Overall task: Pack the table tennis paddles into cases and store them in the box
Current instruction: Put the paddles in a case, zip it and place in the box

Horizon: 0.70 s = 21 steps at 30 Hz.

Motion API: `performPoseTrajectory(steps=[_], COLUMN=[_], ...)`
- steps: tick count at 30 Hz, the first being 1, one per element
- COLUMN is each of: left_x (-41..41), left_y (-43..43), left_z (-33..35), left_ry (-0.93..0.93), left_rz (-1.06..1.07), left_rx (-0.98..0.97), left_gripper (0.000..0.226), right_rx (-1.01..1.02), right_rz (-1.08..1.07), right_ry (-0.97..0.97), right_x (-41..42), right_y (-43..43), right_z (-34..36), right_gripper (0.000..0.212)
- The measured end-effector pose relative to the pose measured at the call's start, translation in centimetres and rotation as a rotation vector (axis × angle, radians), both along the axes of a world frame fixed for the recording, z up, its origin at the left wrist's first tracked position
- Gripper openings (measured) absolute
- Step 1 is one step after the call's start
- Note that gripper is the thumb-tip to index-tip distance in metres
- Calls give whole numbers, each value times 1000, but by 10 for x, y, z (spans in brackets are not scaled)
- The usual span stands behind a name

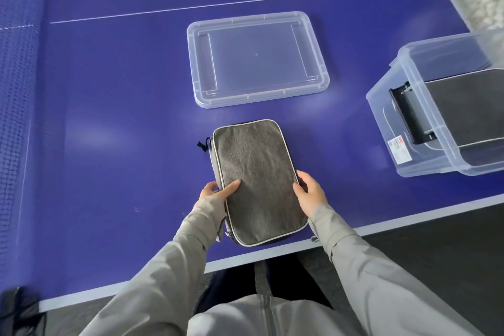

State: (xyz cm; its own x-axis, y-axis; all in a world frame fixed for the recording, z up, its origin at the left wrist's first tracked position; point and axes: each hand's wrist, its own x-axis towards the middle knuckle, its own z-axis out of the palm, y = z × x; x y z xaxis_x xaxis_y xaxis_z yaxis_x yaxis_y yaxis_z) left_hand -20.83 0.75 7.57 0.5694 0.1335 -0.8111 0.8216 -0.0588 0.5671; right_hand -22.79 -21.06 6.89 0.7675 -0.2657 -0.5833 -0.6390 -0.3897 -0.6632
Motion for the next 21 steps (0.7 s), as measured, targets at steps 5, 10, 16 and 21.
performPoseTrajectory(steps=[5,10,16,21], left_x=[0,-5,-5,0], left_y=[-9,-19,-45,-67], left_z=[0,-3,4,20], left_ry=[-16,-110,-107,-79], left_rz=[-26,91,250,385], left_rx=[-69,-93,-38,14], left_gripper=[54,58,59,54], right_rx=[-20,-87,-556,-524], right_rz=[12,10,90,260], right_ry=[-6,-84,-683,-831], right_x=[0,-5,-56,-105], right_y=[-4,-3,11,33], right_z=[-2,2,29,31], right_gripper=[40,45,21,21])
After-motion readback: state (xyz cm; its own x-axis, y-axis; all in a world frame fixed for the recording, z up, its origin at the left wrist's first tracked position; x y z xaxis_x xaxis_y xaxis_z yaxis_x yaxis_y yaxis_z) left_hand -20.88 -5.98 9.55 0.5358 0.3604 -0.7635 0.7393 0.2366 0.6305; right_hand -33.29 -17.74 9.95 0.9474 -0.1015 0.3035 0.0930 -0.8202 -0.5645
